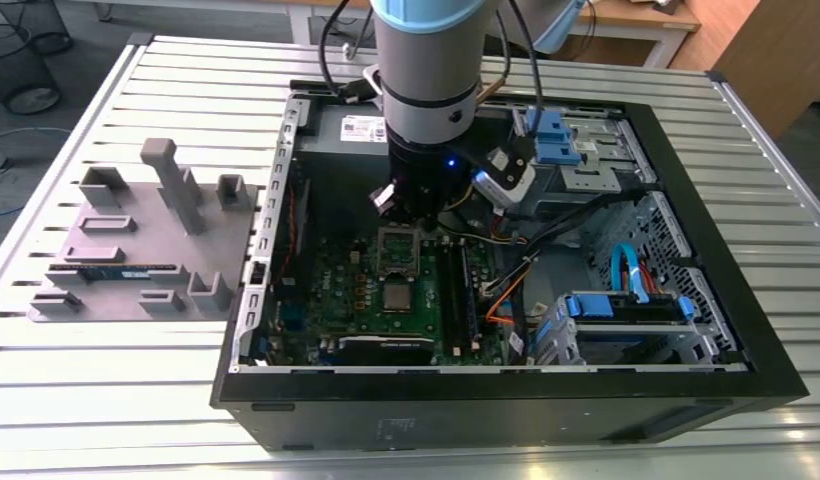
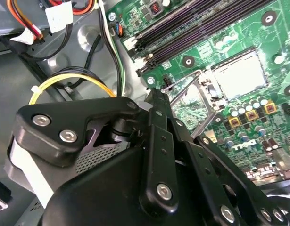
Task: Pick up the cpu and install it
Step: 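Close the cpu cover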
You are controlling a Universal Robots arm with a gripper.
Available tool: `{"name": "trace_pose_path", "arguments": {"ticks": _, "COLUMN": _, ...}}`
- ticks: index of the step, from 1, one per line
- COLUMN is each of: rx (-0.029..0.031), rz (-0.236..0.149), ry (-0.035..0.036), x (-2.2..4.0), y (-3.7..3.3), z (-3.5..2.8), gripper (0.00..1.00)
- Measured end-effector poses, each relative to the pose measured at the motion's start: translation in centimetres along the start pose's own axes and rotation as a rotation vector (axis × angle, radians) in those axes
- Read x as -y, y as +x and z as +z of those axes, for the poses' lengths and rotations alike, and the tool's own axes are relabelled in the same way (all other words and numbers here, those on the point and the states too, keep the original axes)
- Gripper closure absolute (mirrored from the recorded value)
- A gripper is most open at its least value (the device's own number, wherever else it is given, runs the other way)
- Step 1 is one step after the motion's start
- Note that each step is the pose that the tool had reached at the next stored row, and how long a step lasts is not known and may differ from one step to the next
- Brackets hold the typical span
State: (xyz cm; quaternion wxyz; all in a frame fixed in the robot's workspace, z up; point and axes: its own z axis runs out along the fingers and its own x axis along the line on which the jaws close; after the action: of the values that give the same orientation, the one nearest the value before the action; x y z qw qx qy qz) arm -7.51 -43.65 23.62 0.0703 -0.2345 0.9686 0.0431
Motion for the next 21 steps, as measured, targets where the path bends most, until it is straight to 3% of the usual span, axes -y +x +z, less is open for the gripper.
{"name": "trace_pose_path", "arguments": {"ticks": 10, "rx": -0.0094, "rz": -0.004, "ry": 0.0174, "x": 1.09, "y": 0.52, "z": -0.45, "gripper": 0.89}}
{"name": "trace_pose_path", "arguments": {"ticks": 21, "rx": -0.0118, "rz": -0.006, "ry": 0.0217, "x": 2.10, "y": 1.01, "z": -0.71, "gripper": 0.89}}
